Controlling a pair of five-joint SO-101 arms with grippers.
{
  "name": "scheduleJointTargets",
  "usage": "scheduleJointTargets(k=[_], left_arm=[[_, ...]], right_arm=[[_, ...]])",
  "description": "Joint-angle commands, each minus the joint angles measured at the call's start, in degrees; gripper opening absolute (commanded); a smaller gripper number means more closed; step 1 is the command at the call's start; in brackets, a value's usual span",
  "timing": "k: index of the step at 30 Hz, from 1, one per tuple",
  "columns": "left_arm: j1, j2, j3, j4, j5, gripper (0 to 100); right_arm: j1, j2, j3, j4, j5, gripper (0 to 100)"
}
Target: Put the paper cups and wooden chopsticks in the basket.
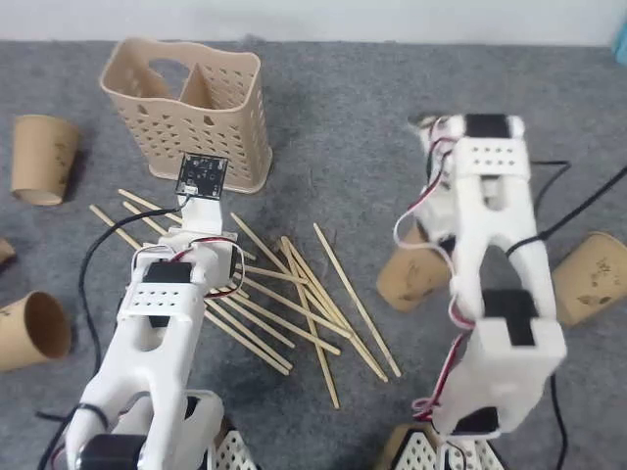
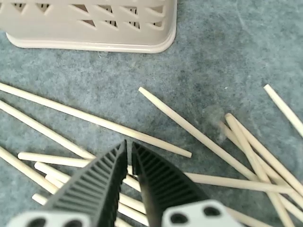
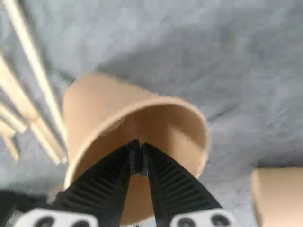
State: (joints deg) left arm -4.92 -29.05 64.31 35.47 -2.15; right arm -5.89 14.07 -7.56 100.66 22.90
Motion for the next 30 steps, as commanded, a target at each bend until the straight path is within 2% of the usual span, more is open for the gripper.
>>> scheduleJointTargets(k=[1,11,13,17,19,24,30], left_arm=[[-0.4,-2.3,-0.5,-1.2,-0.4,1],[-0.5,-2.3,-0.5,-1.2,-0.4,1],[-1.5,-2.5,-0.5,-1.2,-0.4,1],[-2.4,-2.6,-0.6,-1.3,-0.4,1],[-2.4,-2.7,-0.6,-1.3,-0.4,1],[-2.4,-2.7,-0.6,-1.3,-0.4,1],[-2.9,-2.7,-0.6,-1.3,-0.4,1]], right_arm=[[-2.2,-10.2,4.6,2.1,-0.4,0.9],[-2.1,-30.7,6.3,2.2,-0.2,1.2],[-2.0,-33.1,7.4,2.3,-0.3,5.0],[-2.0,-34.1,11.4,1.9,-0.3,19.1],[-1.9,-34.1,13.7,-0.4,-0.2,20.9],[1.1,-34.1,20.9,-8.1,-0.4,15.6],[1.4,-34.1,33.1,-20.5,-0.6,14.8]])
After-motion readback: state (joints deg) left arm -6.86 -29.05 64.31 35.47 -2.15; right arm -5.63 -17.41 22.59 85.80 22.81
